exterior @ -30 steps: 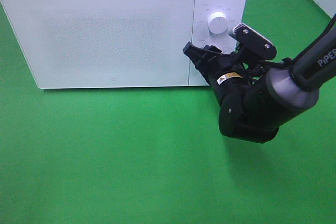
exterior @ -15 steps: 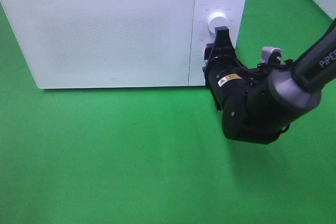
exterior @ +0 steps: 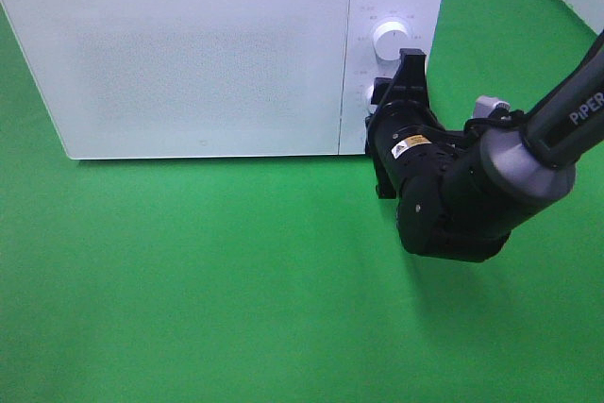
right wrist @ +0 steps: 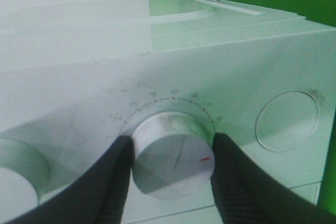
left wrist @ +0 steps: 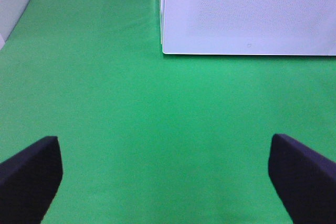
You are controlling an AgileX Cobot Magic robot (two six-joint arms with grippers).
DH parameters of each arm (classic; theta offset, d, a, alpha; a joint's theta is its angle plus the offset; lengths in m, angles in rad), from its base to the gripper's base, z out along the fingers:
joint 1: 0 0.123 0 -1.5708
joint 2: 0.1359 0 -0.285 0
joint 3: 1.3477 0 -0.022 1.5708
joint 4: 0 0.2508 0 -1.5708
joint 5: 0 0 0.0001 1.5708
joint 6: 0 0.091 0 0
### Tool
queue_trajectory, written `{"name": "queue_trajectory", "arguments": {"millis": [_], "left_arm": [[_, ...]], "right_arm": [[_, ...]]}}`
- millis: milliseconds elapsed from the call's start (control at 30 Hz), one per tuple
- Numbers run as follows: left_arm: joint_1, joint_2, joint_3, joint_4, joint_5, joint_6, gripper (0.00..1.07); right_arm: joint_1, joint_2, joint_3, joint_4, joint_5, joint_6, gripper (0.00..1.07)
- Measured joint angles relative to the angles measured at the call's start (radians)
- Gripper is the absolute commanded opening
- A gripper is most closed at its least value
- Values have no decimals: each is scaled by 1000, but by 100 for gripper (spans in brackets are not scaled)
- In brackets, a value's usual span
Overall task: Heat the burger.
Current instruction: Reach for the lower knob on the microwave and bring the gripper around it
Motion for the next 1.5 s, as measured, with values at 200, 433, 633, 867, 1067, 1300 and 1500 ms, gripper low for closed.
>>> {"name": "queue_trajectory", "arguments": {"millis": [200, 433, 633, 867, 1067, 1300, 1500], "left_arm": [[0, 0, 0, 0, 0, 0, 102], [0, 0, 0, 0, 0, 0, 102], [0, 0, 0, 0, 0, 0, 102], [0, 0, 0, 0, 0, 0, 102], [0, 0, 0, 0, 0, 0, 102], [0, 0, 0, 0, 0, 0, 102], [0, 0, 0, 0, 0, 0, 102]], "right_arm": [[0, 0, 0, 0, 0, 28, 0], [0, 0, 0, 0, 0, 29, 2], [0, 0, 0, 11, 0, 29, 20], [3, 0, -5, 45, 0, -10, 50], [17, 0, -15, 53, -8, -72, 67], [17, -24, 0, 41, -5, -120, 67], [12, -89, 54, 8, 43, -154, 67]]}}
